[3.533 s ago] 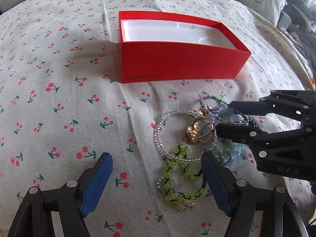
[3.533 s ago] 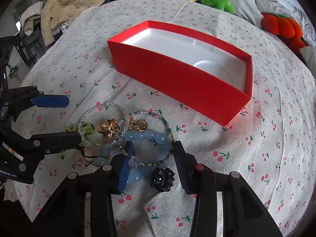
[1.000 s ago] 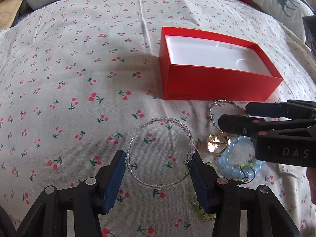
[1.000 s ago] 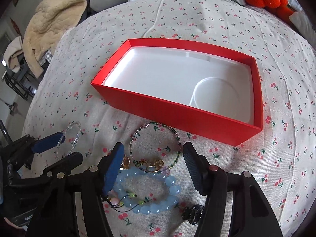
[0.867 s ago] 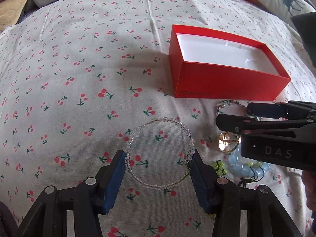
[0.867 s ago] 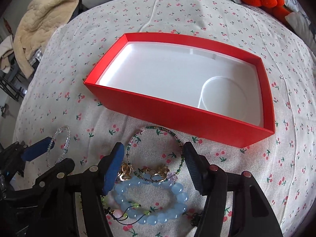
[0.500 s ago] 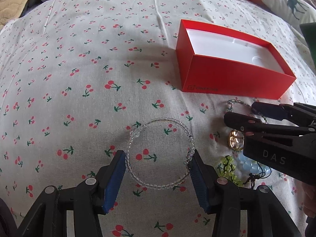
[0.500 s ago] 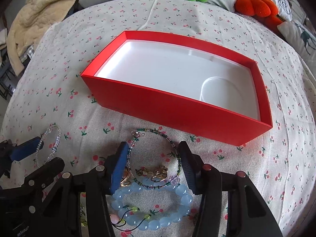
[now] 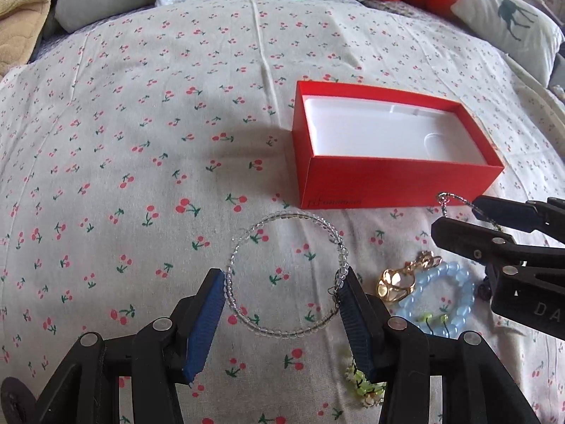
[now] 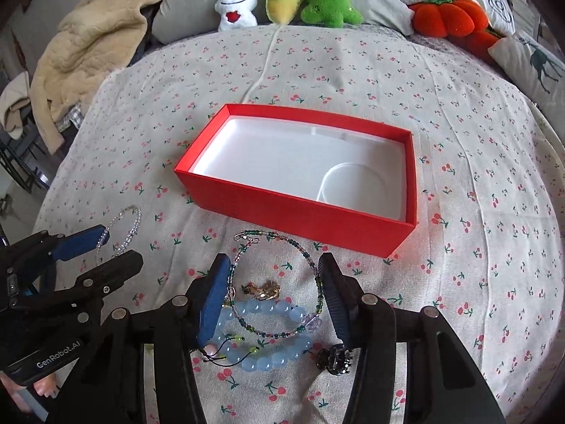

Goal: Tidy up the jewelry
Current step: 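Lift both bracelets and carry them over the red box, then lower both bracelets into the box insert and open both tools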

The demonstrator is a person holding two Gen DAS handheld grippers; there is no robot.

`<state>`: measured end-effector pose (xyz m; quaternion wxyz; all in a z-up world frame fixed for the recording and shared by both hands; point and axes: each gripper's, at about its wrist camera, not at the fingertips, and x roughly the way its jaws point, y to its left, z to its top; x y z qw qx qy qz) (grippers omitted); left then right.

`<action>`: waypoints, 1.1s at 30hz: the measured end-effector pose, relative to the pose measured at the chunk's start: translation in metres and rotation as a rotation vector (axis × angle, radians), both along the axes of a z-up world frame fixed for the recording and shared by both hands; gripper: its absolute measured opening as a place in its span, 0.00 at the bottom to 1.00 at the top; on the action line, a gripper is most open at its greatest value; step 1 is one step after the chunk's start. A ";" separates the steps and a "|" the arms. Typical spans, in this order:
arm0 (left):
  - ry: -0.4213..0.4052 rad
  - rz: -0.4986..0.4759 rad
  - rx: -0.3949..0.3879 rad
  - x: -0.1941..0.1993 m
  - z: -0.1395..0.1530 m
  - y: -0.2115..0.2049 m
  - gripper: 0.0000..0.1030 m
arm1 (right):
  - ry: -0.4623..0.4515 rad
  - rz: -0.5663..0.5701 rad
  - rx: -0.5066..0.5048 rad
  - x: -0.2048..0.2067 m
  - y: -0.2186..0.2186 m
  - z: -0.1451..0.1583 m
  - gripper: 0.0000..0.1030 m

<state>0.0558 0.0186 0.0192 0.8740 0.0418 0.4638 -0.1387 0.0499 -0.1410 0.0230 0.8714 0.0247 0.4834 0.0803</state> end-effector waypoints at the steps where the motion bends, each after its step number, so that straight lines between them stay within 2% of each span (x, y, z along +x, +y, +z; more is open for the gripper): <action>1: -0.008 -0.007 0.005 0.002 0.003 -0.003 0.53 | -0.006 -0.003 0.003 0.000 -0.003 0.004 0.53; 15: -0.076 -0.080 0.030 0.033 0.039 -0.040 0.53 | -0.077 -0.050 0.034 0.017 -0.035 0.049 0.53; 29: -0.118 -0.122 0.091 0.076 0.021 -0.073 0.53 | -0.084 -0.031 0.093 0.051 -0.062 0.035 0.53; 33: -0.127 -0.147 0.074 0.081 0.017 -0.076 0.56 | -0.081 -0.029 0.101 0.056 -0.064 0.031 0.53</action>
